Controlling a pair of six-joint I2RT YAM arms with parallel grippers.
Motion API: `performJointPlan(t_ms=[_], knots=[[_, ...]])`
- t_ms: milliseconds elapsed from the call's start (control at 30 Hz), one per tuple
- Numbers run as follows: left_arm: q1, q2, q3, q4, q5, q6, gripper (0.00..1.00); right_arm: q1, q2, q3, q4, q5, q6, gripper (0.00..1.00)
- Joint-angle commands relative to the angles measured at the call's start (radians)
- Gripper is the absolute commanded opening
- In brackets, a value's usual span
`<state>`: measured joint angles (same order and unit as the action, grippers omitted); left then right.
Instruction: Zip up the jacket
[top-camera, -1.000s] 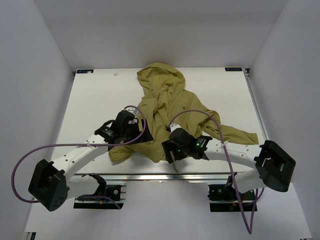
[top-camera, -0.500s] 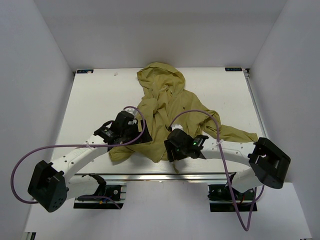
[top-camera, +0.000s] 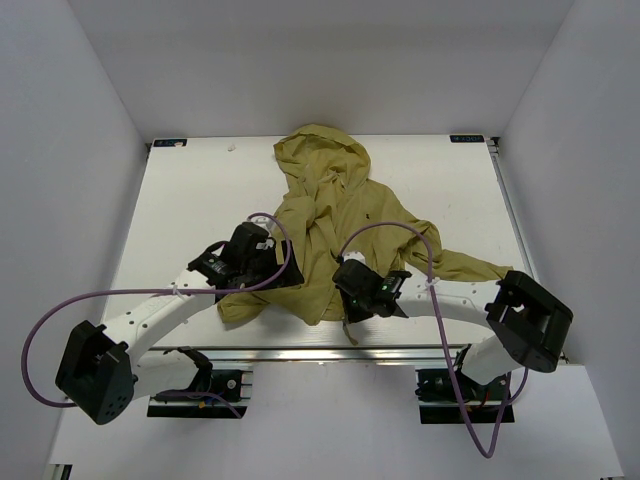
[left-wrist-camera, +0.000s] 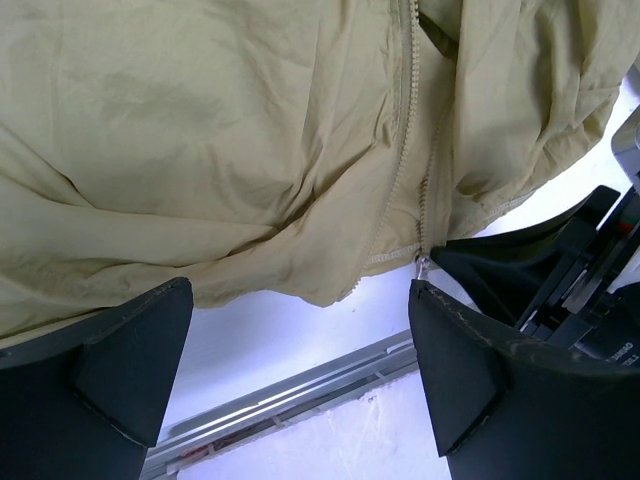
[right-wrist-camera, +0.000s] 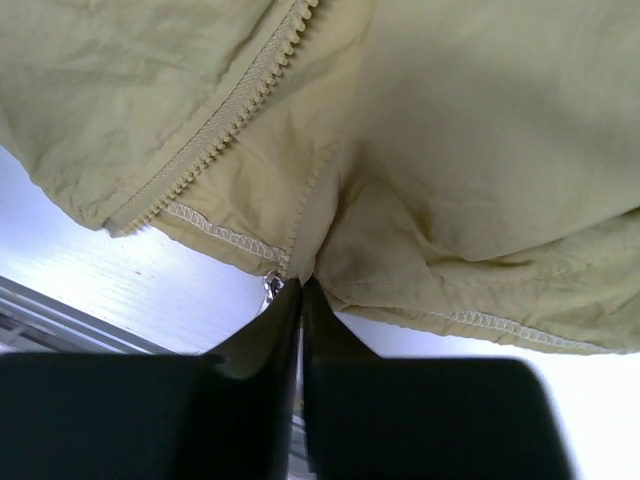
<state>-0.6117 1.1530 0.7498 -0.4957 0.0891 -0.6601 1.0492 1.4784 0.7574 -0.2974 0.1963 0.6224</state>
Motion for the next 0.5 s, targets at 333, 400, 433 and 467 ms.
performJointPlan(t_ms=[333, 400, 433, 467], knots=[[-0.049, 0.002, -0.007, -0.021, 0.219, 0.068, 0.98, -0.003, -0.133, 0.0, -0.014, 0.069, 0.031, 0.0], [-0.088, 0.037, 0.019, -0.084, 0.16, 0.073, 0.98, -0.014, -0.165, -0.022, -0.013, 0.069, 0.031, 0.0], [-0.138, 0.053, 0.045, -0.105, 0.132, 0.073, 0.98, -0.02, -0.197, -0.033, -0.009, 0.068, 0.034, 0.0], [-0.161, 0.069, 0.057, -0.13, 0.109, 0.071, 0.98, -0.029, -0.214, -0.056, 0.0, 0.055, 0.034, 0.0]])
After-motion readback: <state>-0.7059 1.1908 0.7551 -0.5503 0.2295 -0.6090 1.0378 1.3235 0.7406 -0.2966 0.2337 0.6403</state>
